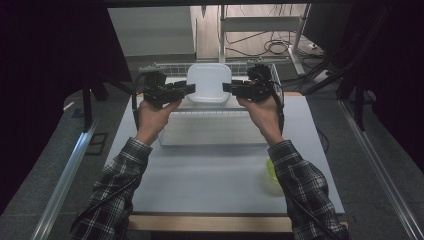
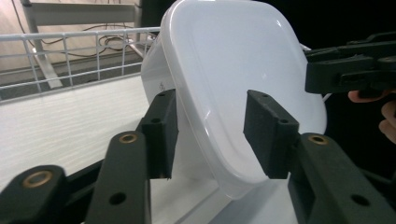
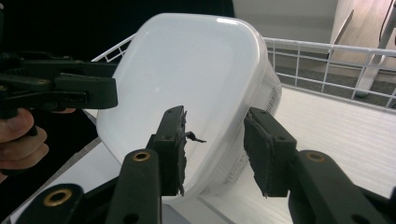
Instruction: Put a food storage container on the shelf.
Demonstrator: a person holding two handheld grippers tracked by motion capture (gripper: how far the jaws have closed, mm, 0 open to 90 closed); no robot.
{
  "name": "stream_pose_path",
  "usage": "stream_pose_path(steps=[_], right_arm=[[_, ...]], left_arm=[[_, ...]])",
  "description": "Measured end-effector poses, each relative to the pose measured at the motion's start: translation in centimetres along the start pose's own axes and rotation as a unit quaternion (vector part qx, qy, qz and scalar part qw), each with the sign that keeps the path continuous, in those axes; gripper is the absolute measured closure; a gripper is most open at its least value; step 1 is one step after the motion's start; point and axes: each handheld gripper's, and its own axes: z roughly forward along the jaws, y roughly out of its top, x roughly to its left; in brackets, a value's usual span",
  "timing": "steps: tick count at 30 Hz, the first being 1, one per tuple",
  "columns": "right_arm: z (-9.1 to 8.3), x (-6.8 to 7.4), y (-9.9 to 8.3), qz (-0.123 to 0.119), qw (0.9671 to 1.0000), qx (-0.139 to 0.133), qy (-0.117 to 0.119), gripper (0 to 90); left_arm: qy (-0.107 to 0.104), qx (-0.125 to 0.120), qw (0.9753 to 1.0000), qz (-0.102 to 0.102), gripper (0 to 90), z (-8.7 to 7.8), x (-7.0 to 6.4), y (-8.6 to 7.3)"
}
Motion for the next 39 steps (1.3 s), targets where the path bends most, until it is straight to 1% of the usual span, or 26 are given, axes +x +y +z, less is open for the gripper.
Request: stream_pose_path(steps=[4,5,6,8,10,14,19,22,24,25,27,28,31,34,36,38,39], right_arm=[[0.3,-0.2,0.1,0.012,0.9999,-0.002,0.000,57.8],[0.3,-0.3,0.1,0.014,0.9999,-0.004,-0.003,56.9],[0.4,-0.3,0.1,0.011,0.9998,-0.005,-0.013,57.7],[0.6,-0.3,0.2,0.007,0.9997,-0.003,-0.022,58.5],[0.8,-0.3,0.2,0.008,0.9997,-0.006,-0.024,58.6],[1.1,-0.4,0.4,0.009,0.9995,-0.006,-0.030,59.6],[1.6,-0.4,0.7,0.004,0.9988,-0.008,-0.049,61.1],[1.8,-0.6,0.8,0.006,0.9988,-0.007,-0.047,61.1],[1.8,-0.5,0.9,0.004,0.9988,-0.008,-0.047,60.8],[1.7,-0.5,0.8,0.001,0.9989,-0.009,-0.045,59.3],[1.5,-0.4,0.8,-0.004,0.9991,-0.014,-0.039,55.1],[1.4,-0.4,0.8,-0.005,0.9992,-0.017,-0.034,52.4],[0.9,-0.2,0.8,-0.016,0.9993,-0.023,-0.025,43.2],[0.5,0.1,0.5,-0.023,0.9993,-0.024,-0.016,36.5],[0.2,0.2,0.1,-0.026,0.9993,-0.024,-0.009,32.3],[0.0,0.3,-0.3,-0.032,0.9992,-0.023,-0.008,29.2],[-0.1,0.4,-0.5,-0.033,0.9992,-0.024,-0.004,27.6]], left_arm=[[-0.002,-0.004,1.0000,-0.005,53.3,0.2,0.3,-0.1],[-0.004,-0.004,1.0000,-0.007,52.8,0.3,0.3,-0.1],[-0.003,-0.002,1.0000,-0.008,52.6,0.3,0.4,-0.1],[-0.001,-0.006,0.9999,-0.010,52.4,0.5,0.5,0.0],[-0.002,-0.006,0.9999,-0.014,52.2,0.6,0.6,0.1],[0.004,-0.005,0.9999,-0.011,52.4,0.8,0.6,0.3],[0.013,-0.006,0.9999,-0.005,52.2,1.0,0.5,0.6],[0.016,-0.005,0.9999,-0.003,50.5,1.1,0.5,0.6],[0.019,-0.005,0.9998,0.003,48.5,1.1,0.5,0.6],[0.018,-0.004,0.9998,0.003,45.7,1.1,0.4,0.6],[0.007,-0.007,0.9999,0.001,38.7,1.0,0.4,0.6],[0.007,-0.008,0.9999,0.003,36.4,0.8,0.3,0.6],[0.002,-0.001,0.9999,0.014,27.2,0.7,0.1,0.6],[0.000,0.001,0.9996,0.028,20.0,0.5,-0.4,0.2],[0.001,0.001,0.9993,0.037,16.8,0.3,-0.8,0.0],[0.000,0.007,0.9990,0.043,12.9,0.1,-1.1,-0.3],[-0.004,0.009,0.9989,0.047,11.6,0.1,-1.2,-0.4]])
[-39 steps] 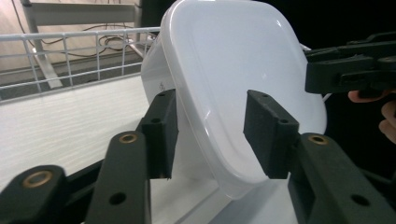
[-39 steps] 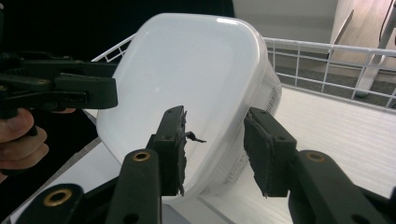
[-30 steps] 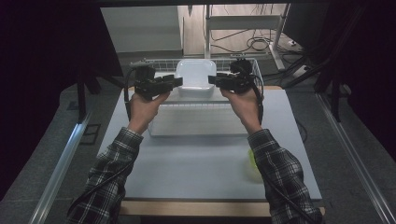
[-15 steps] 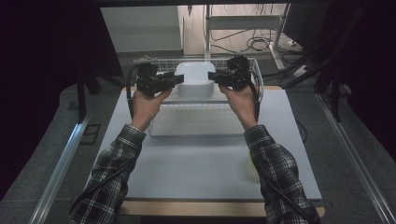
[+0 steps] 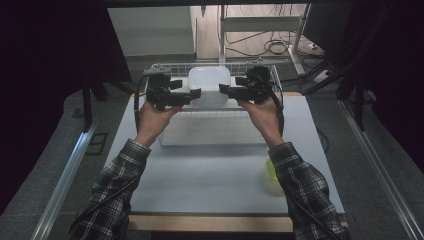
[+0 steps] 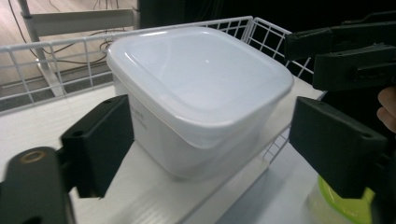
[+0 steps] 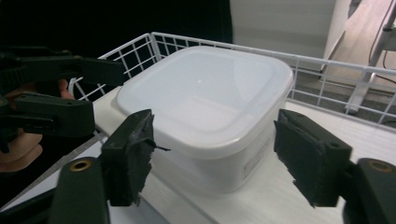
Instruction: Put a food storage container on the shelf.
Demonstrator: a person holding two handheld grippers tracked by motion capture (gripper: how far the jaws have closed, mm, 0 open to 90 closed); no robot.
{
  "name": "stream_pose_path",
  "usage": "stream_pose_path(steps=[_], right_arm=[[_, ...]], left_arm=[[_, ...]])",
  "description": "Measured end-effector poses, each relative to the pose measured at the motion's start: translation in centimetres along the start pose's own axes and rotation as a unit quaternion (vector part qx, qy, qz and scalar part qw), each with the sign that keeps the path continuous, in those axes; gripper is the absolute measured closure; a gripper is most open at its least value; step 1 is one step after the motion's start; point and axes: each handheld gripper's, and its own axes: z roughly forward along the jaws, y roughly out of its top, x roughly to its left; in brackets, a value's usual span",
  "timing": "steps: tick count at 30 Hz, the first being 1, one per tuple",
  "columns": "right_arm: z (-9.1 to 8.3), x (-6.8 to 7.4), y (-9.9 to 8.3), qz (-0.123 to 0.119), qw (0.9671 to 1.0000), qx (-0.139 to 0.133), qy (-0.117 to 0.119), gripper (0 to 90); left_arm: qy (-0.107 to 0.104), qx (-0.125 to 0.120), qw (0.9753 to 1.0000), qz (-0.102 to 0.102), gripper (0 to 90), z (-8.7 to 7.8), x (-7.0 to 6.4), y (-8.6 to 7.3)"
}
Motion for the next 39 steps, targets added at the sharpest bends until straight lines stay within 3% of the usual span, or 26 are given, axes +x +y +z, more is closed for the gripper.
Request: stream_pose_path(steps=[12,16,22,39], right_arm=[[-1.5,1.1,-2.1,-0.026,0.9994,0.000,0.022,17.3],[-2.0,1.4,-2.9,-0.031,0.9991,0.000,0.028,14.8],[-2.6,2.0,-3.9,-0.046,0.9984,0.006,0.032,11.6],[-4.1,2.8,-7.0,-0.074,0.9964,0.014,0.038,8.0]], left_arm=[[-0.010,0.005,0.9993,0.036,4.3,-1.4,-1.6,-2.3],[-0.010,0.018,0.9986,0.049,3.2,-1.9,-2.3,-3.0],[-0.001,0.014,0.9970,0.076,2.2,-2.7,-3.6,-4.2],[-0.027,0.014,0.9952,0.093,3.4,-3.8,-5.1,-7.7]])
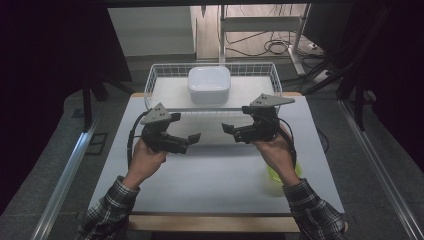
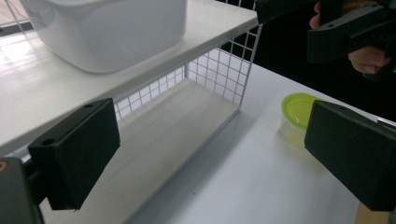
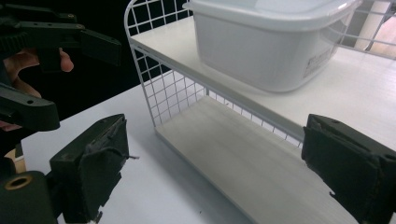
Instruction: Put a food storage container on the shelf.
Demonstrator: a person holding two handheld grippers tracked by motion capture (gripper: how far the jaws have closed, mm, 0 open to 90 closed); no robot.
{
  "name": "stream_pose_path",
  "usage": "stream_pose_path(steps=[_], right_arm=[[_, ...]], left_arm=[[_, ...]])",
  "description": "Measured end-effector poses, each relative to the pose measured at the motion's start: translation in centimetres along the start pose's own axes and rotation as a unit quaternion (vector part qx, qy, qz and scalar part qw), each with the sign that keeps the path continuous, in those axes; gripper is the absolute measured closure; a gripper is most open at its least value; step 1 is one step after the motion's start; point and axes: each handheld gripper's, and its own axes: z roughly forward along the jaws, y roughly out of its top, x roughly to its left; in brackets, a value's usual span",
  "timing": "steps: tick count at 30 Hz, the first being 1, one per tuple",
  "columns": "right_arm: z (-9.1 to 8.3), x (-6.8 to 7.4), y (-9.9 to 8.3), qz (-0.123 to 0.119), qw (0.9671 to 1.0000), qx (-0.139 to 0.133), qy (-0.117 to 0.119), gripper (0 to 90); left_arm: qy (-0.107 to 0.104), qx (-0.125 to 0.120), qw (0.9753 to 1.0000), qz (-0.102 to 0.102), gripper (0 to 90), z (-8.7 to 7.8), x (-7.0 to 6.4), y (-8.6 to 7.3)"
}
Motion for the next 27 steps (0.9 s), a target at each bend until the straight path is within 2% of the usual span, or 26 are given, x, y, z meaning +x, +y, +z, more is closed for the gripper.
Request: stream_pose_path(steps=[7,15,23,27], right_arm=[[-0.5,0.1,-1.6,-0.012,0.9999,0.001,0.008,8.0],[-1.0,0.2,-3.5,0.001,0.9999,0.005,0.015,5.3],[-1.6,0.1,-5.7,0.000,1.0000,0.003,0.004,4.4],[-1.7,0.2,-6.9,-0.011,0.9998,0.013,-0.007,4.3]], left_arm=[[-0.008,0.006,0.9999,0.004,4.5,-0.1,-0.2,-1.6],[-0.016,0.009,0.9998,-0.004,4.5,-0.3,-0.8,-3.5],[-0.001,0.024,0.9996,0.016,3.8,-0.2,-1.6,-5.2],[0.003,0.031,0.9993,0.020,3.5,0.1,-2.1,-6.2]])
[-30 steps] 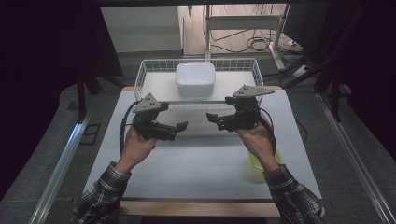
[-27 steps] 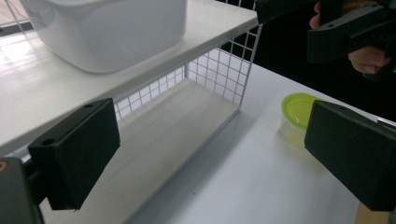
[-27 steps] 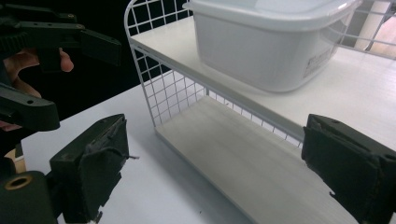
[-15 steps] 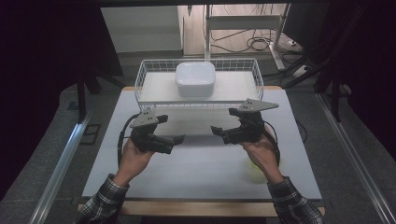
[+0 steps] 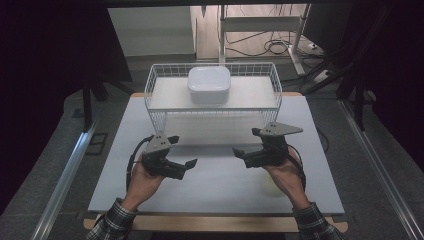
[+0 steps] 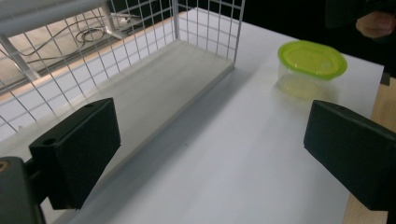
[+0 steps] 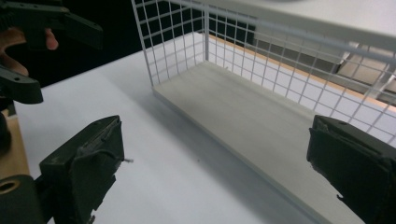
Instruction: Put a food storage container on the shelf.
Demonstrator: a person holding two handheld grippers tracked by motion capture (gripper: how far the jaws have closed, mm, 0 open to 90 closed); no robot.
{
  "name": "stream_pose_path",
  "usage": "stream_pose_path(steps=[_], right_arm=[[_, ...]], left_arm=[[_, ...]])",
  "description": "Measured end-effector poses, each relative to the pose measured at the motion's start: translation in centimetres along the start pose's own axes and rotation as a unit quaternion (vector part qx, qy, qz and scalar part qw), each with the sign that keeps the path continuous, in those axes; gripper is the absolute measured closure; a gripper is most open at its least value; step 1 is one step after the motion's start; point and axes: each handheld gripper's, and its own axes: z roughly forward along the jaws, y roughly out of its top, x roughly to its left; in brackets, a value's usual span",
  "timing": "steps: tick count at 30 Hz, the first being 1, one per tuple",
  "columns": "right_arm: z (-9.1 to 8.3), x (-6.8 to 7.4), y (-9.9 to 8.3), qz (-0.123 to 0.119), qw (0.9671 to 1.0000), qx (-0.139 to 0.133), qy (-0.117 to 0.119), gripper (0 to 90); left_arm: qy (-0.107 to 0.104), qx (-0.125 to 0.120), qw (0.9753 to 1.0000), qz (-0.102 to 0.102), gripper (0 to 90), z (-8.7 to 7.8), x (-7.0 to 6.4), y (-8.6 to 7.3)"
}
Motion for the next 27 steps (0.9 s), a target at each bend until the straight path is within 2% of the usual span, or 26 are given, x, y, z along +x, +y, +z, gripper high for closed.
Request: stream_pose_path(steps=[2,7,11,19,27], right_arm=[[-0.2,0.1,-0.5,-0.001,1.0000,0.001,-0.002,4.3],[-0.9,0.1,-1.4,0.016,0.9998,-0.006,-0.004,4.5],[-1.4,0.3,-1.7,0.016,0.9997,-0.008,-0.016,4.5],[-1.6,0.7,-3.1,0.003,0.9991,0.016,-0.040,4.5],[-1.9,1.1,-5.3,0.008,0.9982,0.039,-0.045,3.1]], left_arm=[[0.001,0.007,1.0000,0.005,3.4,0.1,-0.1,-0.5],[0.006,0.007,1.0000,-0.002,3.4,0.2,-0.3,-1.7],[0.014,0.006,0.9999,-0.005,3.4,0.2,-0.3,-2.8],[0.034,0.013,0.9993,-0.011,3.4,0.0,-0.6,-5.3],[0.058,0.026,0.9980,-0.007,3.2,-0.6,-1.0,-7.2]])
